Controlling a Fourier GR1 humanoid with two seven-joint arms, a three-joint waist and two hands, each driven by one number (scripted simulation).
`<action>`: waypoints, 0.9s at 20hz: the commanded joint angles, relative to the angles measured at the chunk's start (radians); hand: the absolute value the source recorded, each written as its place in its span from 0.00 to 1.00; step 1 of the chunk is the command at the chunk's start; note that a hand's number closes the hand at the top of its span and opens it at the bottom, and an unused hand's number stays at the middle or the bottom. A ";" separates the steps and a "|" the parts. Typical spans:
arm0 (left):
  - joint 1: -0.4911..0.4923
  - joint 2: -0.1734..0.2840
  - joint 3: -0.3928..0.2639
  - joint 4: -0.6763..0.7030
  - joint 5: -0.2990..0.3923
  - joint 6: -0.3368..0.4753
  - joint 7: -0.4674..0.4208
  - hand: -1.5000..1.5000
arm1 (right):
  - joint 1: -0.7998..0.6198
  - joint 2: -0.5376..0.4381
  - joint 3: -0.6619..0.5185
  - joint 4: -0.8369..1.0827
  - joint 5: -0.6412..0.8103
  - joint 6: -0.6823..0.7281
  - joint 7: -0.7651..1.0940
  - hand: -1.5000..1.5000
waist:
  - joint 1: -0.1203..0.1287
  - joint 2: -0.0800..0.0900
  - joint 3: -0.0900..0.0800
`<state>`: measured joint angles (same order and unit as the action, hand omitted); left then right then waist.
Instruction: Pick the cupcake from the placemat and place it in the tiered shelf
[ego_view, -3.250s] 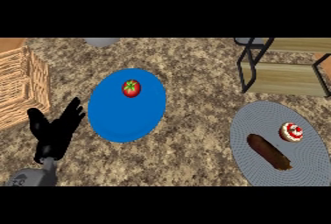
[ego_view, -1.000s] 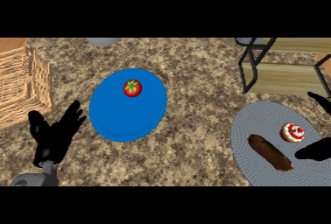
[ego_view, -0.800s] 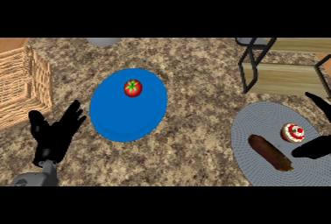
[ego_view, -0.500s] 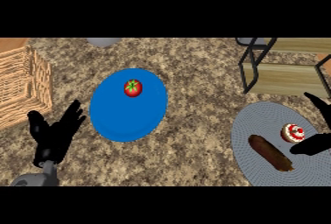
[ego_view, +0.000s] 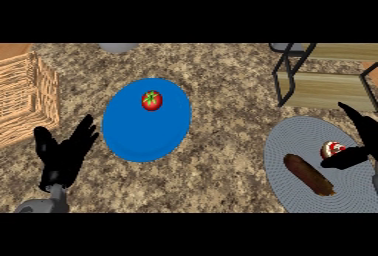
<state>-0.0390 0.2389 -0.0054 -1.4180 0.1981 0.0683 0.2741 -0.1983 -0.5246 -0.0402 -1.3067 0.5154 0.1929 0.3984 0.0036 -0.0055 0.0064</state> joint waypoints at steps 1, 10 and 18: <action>0.025 -0.004 -0.005 0.015 -0.026 0.005 0.043 0.50 | -0.011 0.056 0.014 0.073 0.049 -0.058 -0.069 0.00 | 0.001 0.006 -0.006; 0.031 -0.028 0.008 0.026 -0.016 -0.022 0.016 0.50 | 0.031 0.044 0.085 0.108 0.068 0.047 -0.243 1.00 | -0.002 0.005 -0.006; 0.030 -0.017 0.035 0.027 -0.017 -0.034 0.025 0.50 | 0.112 0.088 0.122 -0.170 0.069 0.050 -0.249 1.00 | -0.010 0.003 -0.007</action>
<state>-0.0372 0.2285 0.0304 -1.4086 0.1790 0.0376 0.2628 -0.1418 -0.4567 0.0551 -1.3528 0.5835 0.2387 0.1655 -0.0028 -0.0091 0.0046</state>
